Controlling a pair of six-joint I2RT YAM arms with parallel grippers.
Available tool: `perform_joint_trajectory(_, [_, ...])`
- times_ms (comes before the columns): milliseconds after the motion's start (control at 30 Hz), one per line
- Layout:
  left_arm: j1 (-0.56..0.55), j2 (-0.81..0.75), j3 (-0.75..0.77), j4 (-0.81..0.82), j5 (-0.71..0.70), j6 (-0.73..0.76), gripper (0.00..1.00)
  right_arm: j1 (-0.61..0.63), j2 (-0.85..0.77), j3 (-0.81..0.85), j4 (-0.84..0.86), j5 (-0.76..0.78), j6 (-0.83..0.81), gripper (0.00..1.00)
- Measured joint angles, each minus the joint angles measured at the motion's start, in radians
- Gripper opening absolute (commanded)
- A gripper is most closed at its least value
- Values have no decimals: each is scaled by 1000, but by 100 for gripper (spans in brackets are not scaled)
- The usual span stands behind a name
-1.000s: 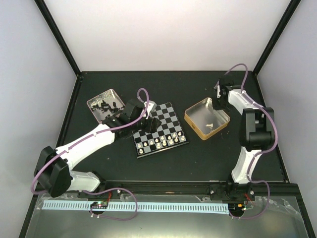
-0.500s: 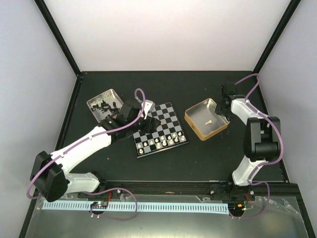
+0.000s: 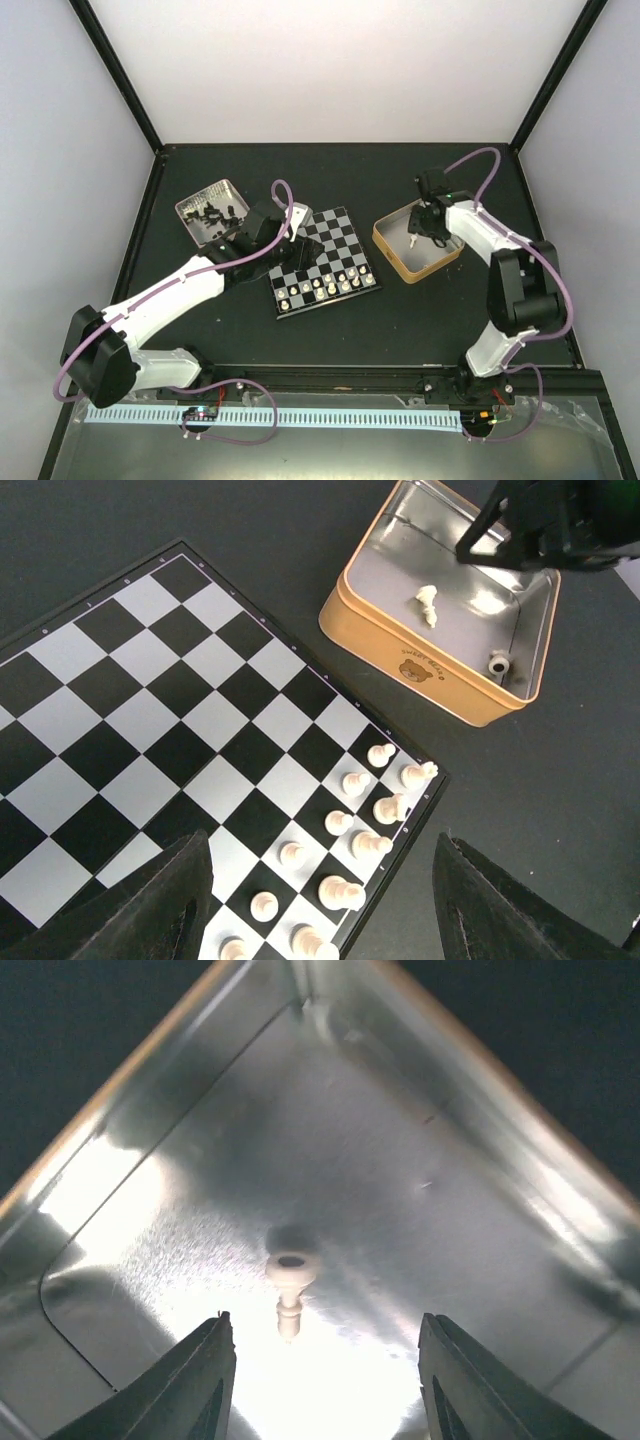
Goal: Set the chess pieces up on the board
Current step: Pick up the chess piece from the storage box.
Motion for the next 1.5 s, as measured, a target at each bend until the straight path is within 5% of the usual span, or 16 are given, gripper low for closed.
perform_joint_trajectory(600, [1, -7, -14, 0, -4, 0, 62, 47, 261, 82, 22, -47, 32, 44])
perform_joint_trajectory(1100, [6, -7, -14, 0, -12, -7, 63, 47, 277, 100, 28, -36, 47, 15])
perform_joint_trajectory(1300, [6, -33, -37, 18, -13, -11, 70, 47, 213, 40, 83, -68, 79, 15])
perform_joint_trajectory(1500, [6, -106, -93, 81, -21, -13, 80, 47, -14, -53, 182, -191, 207, 15])
